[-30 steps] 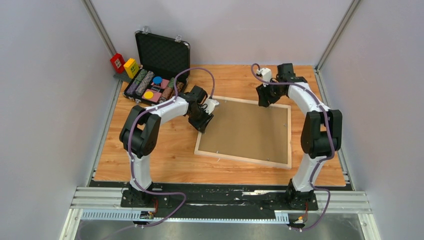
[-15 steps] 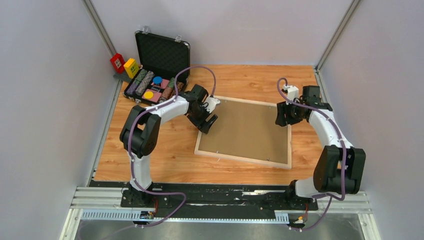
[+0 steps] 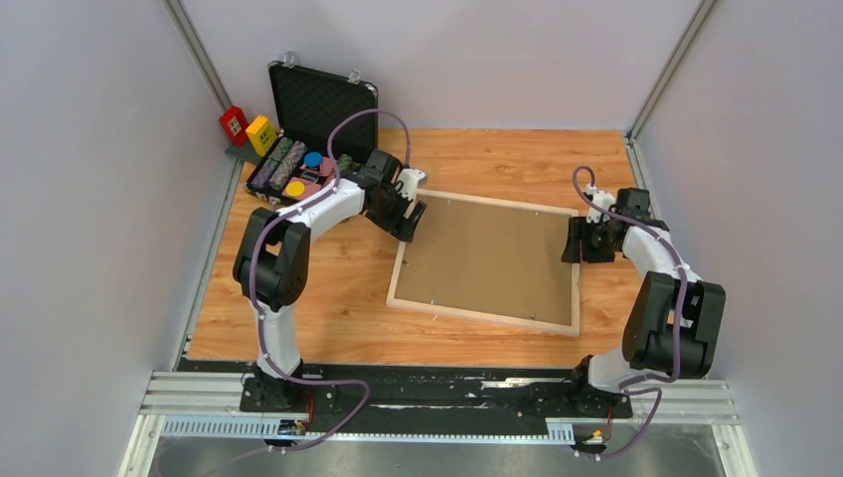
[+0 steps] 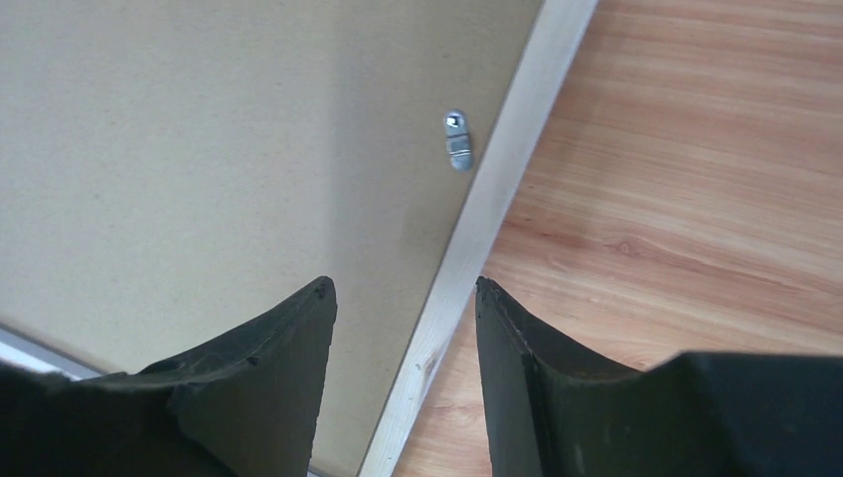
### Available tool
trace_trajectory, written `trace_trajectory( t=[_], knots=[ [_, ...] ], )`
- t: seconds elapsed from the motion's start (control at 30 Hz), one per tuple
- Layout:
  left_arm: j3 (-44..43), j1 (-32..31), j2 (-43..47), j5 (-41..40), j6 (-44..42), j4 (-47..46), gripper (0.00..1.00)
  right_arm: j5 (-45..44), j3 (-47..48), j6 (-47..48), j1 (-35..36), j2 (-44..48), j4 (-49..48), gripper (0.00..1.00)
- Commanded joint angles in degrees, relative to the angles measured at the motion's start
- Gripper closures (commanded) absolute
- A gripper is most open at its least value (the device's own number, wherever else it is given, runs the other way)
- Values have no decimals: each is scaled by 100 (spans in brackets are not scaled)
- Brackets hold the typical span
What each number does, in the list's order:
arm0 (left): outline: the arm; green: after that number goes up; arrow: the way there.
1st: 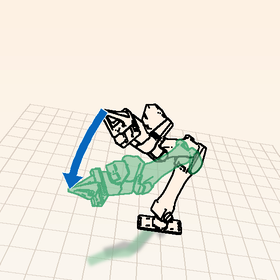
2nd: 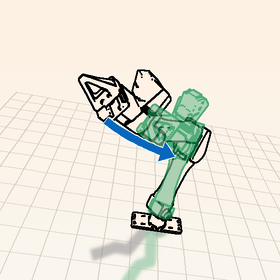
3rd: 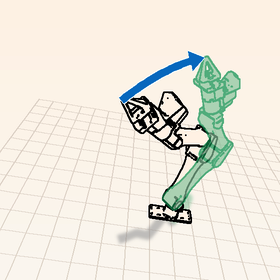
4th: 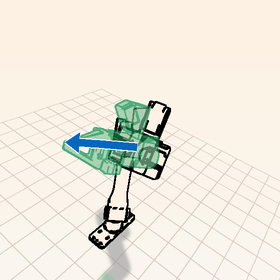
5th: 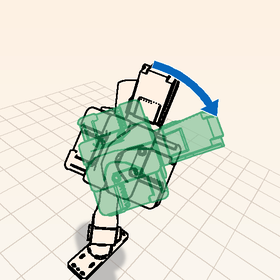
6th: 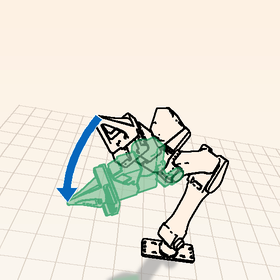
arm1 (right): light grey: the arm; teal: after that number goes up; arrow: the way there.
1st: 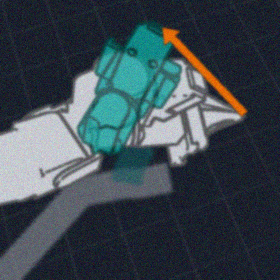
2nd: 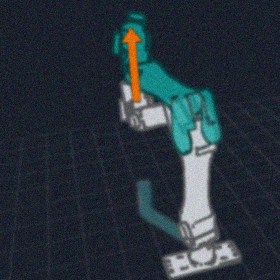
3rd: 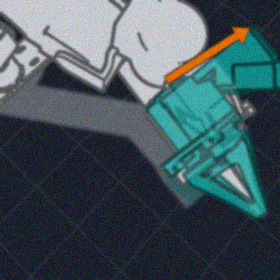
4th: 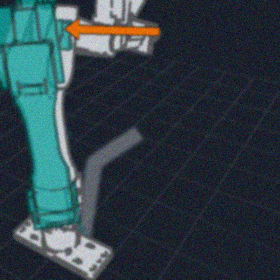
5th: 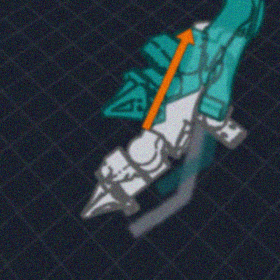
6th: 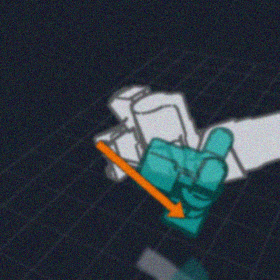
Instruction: Put the photo into the frame
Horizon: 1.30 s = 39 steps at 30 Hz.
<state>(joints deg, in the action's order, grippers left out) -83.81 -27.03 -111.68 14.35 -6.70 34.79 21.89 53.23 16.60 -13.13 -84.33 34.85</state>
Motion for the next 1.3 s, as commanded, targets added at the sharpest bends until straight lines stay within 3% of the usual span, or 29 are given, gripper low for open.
trace_trajectory(
  t=[0.0,0.3,0.57,0.77,1.27],
  knots=[
    [-55,66,180,-54,232,-257,14,-263,134,-135,-158,-302,-294,48],
    [-221,137,83,-53,203,-232,14,-378,392,-52,-278,-937,-354,56],
    [-565,404,-319,229,574,-50,15,-102,707,-67,-278,-1288,-356,84],
    [-961,654,-699,487,957,171,16,97,1066,-61,-270,-1672,-343,95],
    [-455,672,-778,605,1661,-376,25,649,1567,1,267,-2161,-343,98]
  ],
)
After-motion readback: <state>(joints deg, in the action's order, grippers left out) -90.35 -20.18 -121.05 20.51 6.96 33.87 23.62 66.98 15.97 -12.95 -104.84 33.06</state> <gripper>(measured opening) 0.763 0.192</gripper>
